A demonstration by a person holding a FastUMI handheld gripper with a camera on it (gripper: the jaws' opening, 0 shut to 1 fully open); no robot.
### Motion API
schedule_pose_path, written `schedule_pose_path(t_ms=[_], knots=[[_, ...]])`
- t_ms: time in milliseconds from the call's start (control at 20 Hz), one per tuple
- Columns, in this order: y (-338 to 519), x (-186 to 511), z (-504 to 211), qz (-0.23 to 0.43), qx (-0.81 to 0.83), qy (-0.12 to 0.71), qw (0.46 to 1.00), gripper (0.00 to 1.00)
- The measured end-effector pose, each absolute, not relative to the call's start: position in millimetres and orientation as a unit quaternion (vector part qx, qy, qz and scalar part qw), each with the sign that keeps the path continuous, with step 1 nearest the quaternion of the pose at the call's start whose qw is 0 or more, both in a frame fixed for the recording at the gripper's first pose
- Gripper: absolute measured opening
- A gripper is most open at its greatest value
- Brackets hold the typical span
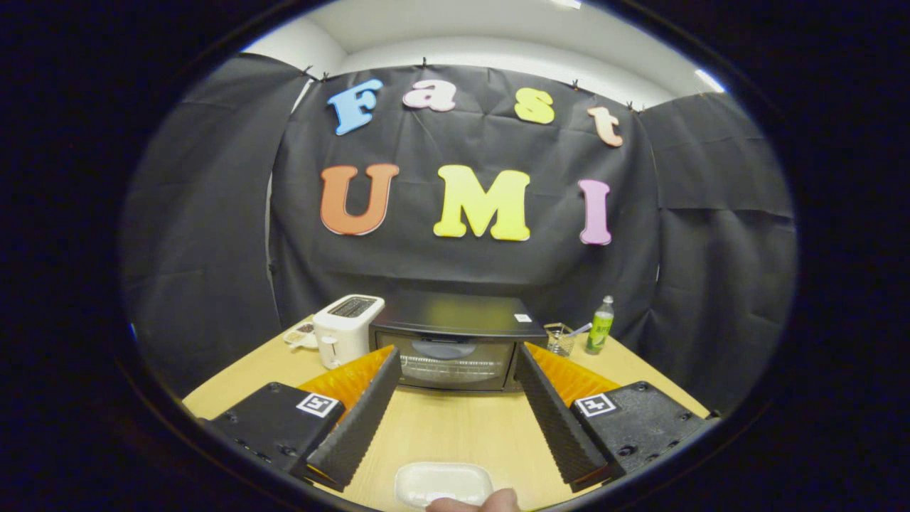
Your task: Open the toaster oven, put the food inside, and close the toaster oven door.
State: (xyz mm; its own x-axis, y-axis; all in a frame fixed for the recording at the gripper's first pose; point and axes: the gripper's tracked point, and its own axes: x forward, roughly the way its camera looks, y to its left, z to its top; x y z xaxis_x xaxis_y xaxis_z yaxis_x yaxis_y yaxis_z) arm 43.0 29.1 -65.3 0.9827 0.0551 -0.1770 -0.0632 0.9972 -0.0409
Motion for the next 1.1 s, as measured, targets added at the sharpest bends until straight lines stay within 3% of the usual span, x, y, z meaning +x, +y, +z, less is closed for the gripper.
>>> schedule_pose_path(t_ms=[250, 550, 1100], knots=[[6, -15, -44, -0.003, -0.010, 0.060, 0.998, 1.00], [26, -57, -28, 0.026, 0.009, 0.051, 0.998, 1.00], [20, -63, -29, 0.020, 0.031, 0.047, 0.998, 1.00]])
